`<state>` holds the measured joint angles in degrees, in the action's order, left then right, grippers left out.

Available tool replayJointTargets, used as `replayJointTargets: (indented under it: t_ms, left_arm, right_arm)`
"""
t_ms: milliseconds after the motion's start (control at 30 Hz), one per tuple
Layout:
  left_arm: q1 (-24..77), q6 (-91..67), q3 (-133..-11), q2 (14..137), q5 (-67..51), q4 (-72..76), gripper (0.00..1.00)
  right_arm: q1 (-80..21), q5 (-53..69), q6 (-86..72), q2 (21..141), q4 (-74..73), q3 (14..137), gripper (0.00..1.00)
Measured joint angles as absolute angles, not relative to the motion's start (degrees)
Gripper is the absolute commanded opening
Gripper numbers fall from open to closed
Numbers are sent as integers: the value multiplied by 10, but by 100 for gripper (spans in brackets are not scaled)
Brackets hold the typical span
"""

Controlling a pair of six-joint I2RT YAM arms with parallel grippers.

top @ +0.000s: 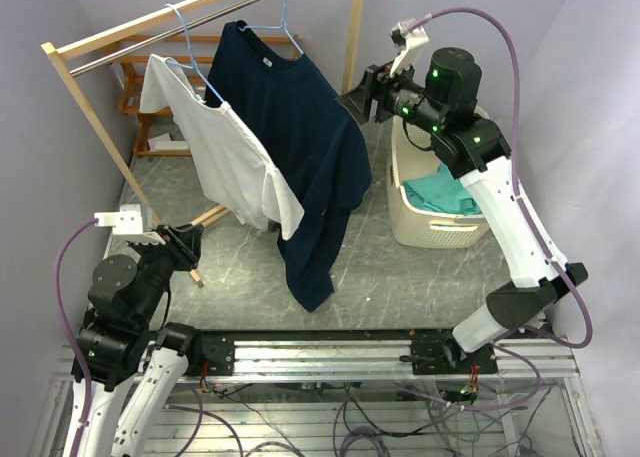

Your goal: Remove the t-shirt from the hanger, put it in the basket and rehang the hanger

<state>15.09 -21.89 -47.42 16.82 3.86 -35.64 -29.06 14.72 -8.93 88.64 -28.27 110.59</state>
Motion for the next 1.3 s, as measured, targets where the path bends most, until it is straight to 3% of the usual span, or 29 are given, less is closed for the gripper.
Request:
replayJointTargets:
  t_ms: [400,567,700,767,1033,1300]
  left_arm:
    - [151,-219,-474,169,39,-356,40]
    - [151,-219,-474,169,38,-356,49]
    - [151,-219,-474,173,38,-356,53]
    - [151,-219,-474,174,38,-356,53]
    - [151,-219,-474,176,38,-356,72]
    - [151,-218,-474,176,33,-356,79]
  right_arm:
    - [-331,140,-66,973,-278,1205,54]
    - [-356,109,-48,1001,-287,1209,30]
    - [-361,72,-39,1018,-291,1209,18]
    - [-361,58,-38,1020,-291,1209,0]
    - [-362,18,-38,1003,-254,1169,0]
    - [-361,5,-45,977,-194,1139,0]
